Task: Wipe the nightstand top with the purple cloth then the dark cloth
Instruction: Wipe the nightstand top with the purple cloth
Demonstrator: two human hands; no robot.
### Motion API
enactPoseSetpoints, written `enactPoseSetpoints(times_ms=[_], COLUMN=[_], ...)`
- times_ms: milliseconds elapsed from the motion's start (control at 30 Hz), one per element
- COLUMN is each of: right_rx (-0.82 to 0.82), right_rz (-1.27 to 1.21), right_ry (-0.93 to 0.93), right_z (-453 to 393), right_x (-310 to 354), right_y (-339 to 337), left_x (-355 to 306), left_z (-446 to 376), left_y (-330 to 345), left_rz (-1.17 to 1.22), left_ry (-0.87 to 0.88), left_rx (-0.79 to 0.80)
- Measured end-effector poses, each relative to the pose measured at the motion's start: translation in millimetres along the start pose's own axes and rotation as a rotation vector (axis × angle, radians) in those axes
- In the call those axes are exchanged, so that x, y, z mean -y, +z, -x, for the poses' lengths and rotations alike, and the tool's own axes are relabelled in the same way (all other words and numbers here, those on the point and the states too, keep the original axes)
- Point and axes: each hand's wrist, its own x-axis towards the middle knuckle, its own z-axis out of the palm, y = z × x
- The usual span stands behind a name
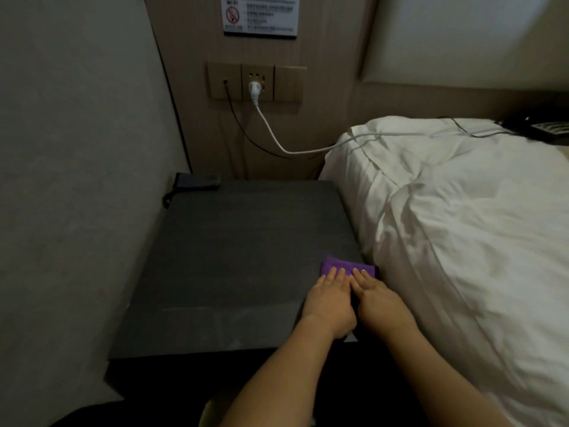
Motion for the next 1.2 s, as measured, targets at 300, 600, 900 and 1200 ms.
enactPoseSetpoints(times_ms=[300, 600, 900, 1200], right_rx=[0.105, 0.11, 0.091, 0.096], right_rz=[0.145, 0.134, 0.077, 0.062], right_ry=[0.025, -0.122, -0.375, -0.48], right_z=[23.9, 20.4, -18.3, -39.1], right_x=[40.2, 137.6, 266.2, 329.7], right_y=[-2.5, -11.6, -18.5, -19.9], left_x=[9.5, 87.0, 196.9, 250.6], left_z=[29.9, 85.0, 157.1, 182.8], left_y=[-0.9, -6.3, -19.4, -18.2], left_rz=[-0.099, -0.087, -0.098, -0.12], left_ry=[0.024, -0.105, -0.352, -0.475], left_rx=[0.072, 0.055, 0.015, -0.011])
